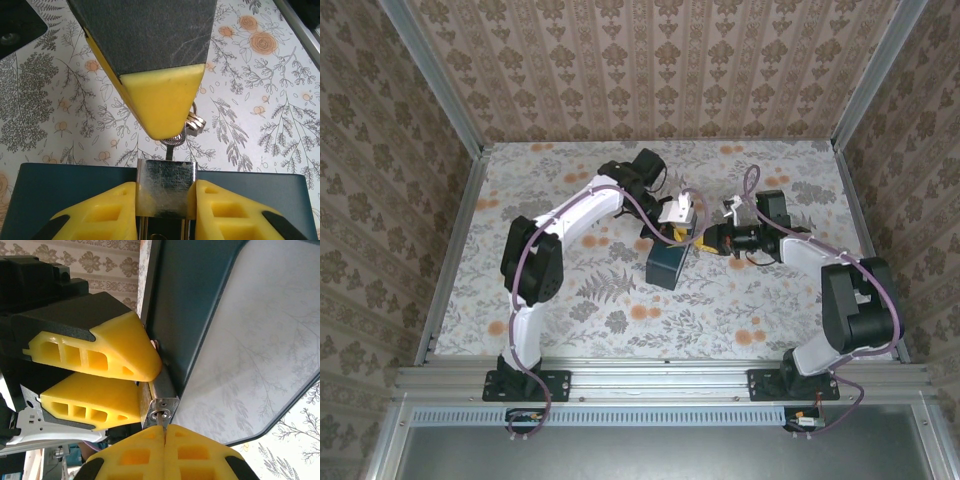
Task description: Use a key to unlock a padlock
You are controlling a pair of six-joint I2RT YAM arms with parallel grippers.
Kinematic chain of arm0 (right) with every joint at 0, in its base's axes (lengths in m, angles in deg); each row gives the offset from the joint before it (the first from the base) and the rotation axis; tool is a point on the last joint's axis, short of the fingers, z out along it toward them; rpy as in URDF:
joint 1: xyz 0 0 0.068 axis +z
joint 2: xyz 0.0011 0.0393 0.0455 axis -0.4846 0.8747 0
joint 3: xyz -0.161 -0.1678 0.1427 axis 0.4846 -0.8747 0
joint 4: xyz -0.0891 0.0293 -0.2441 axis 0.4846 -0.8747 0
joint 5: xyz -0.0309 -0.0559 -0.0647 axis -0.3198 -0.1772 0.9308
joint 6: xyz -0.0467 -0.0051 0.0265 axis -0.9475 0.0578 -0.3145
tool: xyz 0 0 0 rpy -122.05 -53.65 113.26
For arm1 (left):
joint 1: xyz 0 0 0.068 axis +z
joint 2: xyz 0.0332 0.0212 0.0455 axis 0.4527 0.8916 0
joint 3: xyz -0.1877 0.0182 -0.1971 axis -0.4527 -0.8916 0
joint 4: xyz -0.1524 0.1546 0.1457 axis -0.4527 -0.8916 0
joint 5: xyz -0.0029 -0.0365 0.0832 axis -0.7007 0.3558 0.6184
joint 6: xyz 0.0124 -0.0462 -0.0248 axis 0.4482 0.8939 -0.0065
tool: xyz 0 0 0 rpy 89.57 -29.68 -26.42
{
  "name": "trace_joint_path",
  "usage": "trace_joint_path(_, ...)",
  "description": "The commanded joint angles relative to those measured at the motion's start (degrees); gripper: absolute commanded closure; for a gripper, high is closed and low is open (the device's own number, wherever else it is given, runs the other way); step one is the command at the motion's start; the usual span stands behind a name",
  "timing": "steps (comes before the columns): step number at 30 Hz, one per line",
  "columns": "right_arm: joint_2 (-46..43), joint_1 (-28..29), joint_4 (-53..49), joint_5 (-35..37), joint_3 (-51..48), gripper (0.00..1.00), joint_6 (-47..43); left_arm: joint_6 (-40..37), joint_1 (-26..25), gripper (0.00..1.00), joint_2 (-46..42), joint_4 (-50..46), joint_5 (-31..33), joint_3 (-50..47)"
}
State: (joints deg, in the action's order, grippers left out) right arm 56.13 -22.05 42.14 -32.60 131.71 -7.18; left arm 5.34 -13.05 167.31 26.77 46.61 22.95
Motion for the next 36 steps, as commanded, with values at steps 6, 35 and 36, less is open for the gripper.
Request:
trace_joint_path(6, 0.3, 3.5, 4.4, 1.9, 0.7, 1.0, -1.1, 4.1, -1.8, 0.72, 1.5, 0.3, -4.8, 0.4)
trace_joint_path(35, -15.2, 0.2, -11.1, 16.6, -2.5, 0.56, -18.2, 8.1, 0.9, 0.77, -0.2, 4.1, -6.5, -4.8)
trace_joint_path(36, -17.3, 0.2, -9.9, 17.8, -3.5, 0.55, -18.4, 8.0, 1.1, 0.78, -0.2, 3.8, -6.5, -4.8)
